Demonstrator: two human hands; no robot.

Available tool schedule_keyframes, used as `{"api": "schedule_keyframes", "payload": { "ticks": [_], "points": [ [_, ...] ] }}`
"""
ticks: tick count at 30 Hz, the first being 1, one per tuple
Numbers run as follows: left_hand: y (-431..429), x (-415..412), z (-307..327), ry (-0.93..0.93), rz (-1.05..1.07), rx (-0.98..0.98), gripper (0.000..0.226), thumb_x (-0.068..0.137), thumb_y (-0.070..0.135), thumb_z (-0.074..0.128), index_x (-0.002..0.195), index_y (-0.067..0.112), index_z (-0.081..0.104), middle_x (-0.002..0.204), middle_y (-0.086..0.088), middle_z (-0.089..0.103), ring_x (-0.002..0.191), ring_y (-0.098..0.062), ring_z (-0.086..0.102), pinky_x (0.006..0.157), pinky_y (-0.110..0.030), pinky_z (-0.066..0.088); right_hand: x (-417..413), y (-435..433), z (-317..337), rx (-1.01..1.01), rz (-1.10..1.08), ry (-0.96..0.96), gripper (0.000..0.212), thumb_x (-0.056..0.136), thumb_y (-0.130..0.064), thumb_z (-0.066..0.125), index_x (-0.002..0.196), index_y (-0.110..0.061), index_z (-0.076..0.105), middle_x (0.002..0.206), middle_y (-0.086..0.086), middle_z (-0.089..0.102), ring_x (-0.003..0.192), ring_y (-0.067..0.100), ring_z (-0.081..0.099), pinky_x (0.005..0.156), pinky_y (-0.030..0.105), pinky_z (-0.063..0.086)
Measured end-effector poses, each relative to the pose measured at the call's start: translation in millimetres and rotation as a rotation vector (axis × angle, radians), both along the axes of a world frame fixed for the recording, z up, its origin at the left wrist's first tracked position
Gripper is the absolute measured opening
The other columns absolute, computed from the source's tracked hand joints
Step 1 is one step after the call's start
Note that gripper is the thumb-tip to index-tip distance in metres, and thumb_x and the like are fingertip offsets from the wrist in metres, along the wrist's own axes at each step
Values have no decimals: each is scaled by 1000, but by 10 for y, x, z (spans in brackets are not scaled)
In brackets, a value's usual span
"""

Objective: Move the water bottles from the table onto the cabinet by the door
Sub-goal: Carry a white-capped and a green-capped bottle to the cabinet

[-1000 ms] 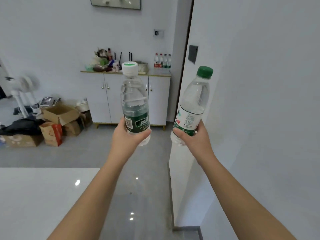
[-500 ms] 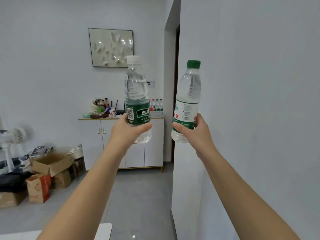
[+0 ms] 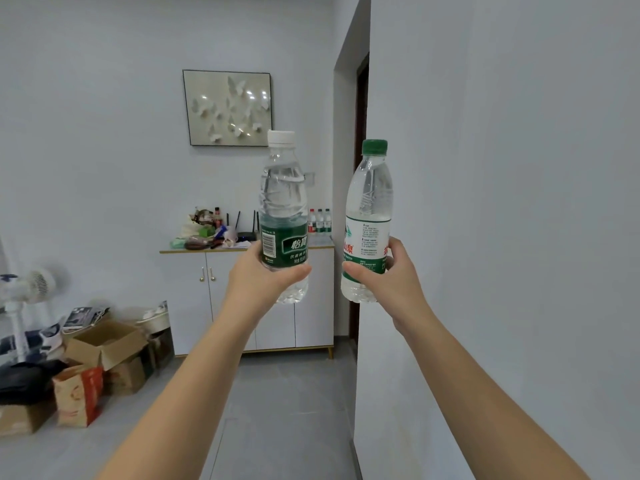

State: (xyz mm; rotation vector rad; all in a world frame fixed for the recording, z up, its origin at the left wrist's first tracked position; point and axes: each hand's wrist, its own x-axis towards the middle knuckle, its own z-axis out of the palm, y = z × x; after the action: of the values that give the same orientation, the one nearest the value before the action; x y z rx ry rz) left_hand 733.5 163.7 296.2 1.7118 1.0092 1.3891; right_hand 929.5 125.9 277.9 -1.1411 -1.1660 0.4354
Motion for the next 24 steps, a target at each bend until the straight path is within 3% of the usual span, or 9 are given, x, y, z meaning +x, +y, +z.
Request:
{"api": "schedule_keyframes", "payload": {
  "ticks": [8,12,16,20,24],
  "points": [
    [577,85,-40,-33,11,-42,41,71,25,84,99,38,57,95,15,67,91,-5,62,78,-36,53,115,580,-66,-11,-16,7,68,73,-21,84,130,-29,48,116,-13,63,110,11,62,88,29,55],
    [1004,225,-65,-14,41,-42,42,70,27,84,101,36,57,96,14,67,91,-6,61,82,-39,54,255,1040,-148,-10,-12,15,70,72,-22,85,132,-27,50,120,-10,64,111,12,63,93,37,56],
    [1507,427,-87,-7,65,-34,48,69,28,85,110,30,59,98,11,69,94,-10,63,84,-42,55,434,1570,-154,30,0,11,67,72,-22,85,129,-30,51,114,-17,63,107,4,62,88,28,56],
    [2075,669,-55,-6,78,-39,47,69,27,85,108,33,59,97,14,67,93,-7,62,86,-44,54,655,2161,-65,49,16,-1,64,73,-21,85,125,-35,49,112,-19,61,105,3,60,82,21,53],
    [2652,886,14,-12,82,-53,41,70,29,84,96,40,54,97,16,65,93,-4,59,88,-45,53,875,2768,34,81,13,-10,65,72,-22,85,126,-34,50,111,-22,61,104,1,60,83,22,53]
  ]
}}
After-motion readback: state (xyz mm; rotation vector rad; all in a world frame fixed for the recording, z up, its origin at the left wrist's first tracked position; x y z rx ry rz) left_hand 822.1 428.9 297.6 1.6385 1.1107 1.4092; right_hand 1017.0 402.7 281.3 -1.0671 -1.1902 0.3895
